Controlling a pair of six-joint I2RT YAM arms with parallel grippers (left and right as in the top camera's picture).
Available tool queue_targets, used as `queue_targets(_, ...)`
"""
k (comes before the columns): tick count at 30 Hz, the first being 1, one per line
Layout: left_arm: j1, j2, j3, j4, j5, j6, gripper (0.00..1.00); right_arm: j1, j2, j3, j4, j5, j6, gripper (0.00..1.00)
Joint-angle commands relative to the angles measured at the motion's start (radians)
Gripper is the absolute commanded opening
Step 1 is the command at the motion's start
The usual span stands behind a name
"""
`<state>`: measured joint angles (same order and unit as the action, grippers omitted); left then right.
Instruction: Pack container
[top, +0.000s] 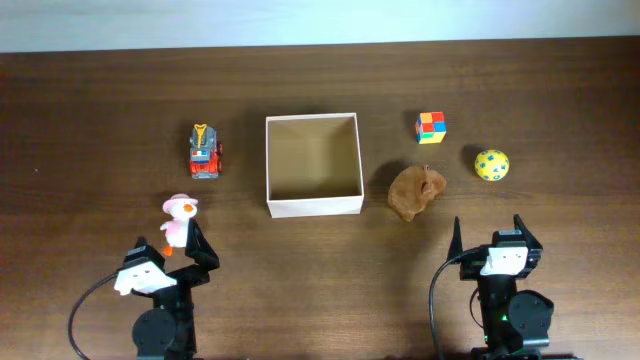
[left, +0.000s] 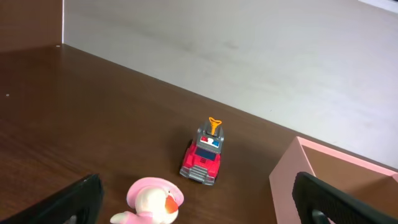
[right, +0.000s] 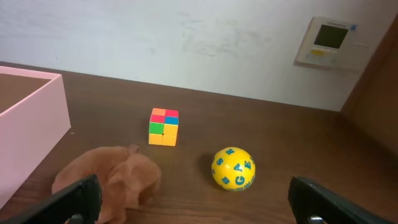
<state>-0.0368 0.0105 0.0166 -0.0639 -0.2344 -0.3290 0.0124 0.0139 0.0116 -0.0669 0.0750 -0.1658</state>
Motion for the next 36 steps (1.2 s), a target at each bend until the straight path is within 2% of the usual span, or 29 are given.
queue_targets(1,0.002,-0.005,-0.008,0.003,0.01,0.016,0.99,-0.007,-0.002,-0.006,-0.005,0.027,-0.002,0.98)
queue_targets(13,0.002,-0.005,-0.008,0.003,0.01,0.016,0.99,-0.007,-0.002,-0.006,0.015,-0.018,-0.002,0.99)
queue_targets(18,0.002,-0.005,-0.008,0.003,0.01,0.016,0.99,-0.007,-0.002,-0.005,0.079,-0.018,0.049,0.99)
queue_targets(25,0.002,-0.005,-0.007,0.003,0.01,0.016,0.99,-0.007,0.015,0.053,0.078,-0.01,0.123,0.99)
queue_targets(30,0.002,-0.005,-0.008,0.003,0.01,0.016,0.99,-0.007,0.129,0.163,0.078,0.07,0.122,0.99)
queue_targets(36,0.002,-0.005,-0.008,0.003,0.01,0.016,0.99,-0.007,0.449,0.418,0.069,0.095,0.118,0.99)
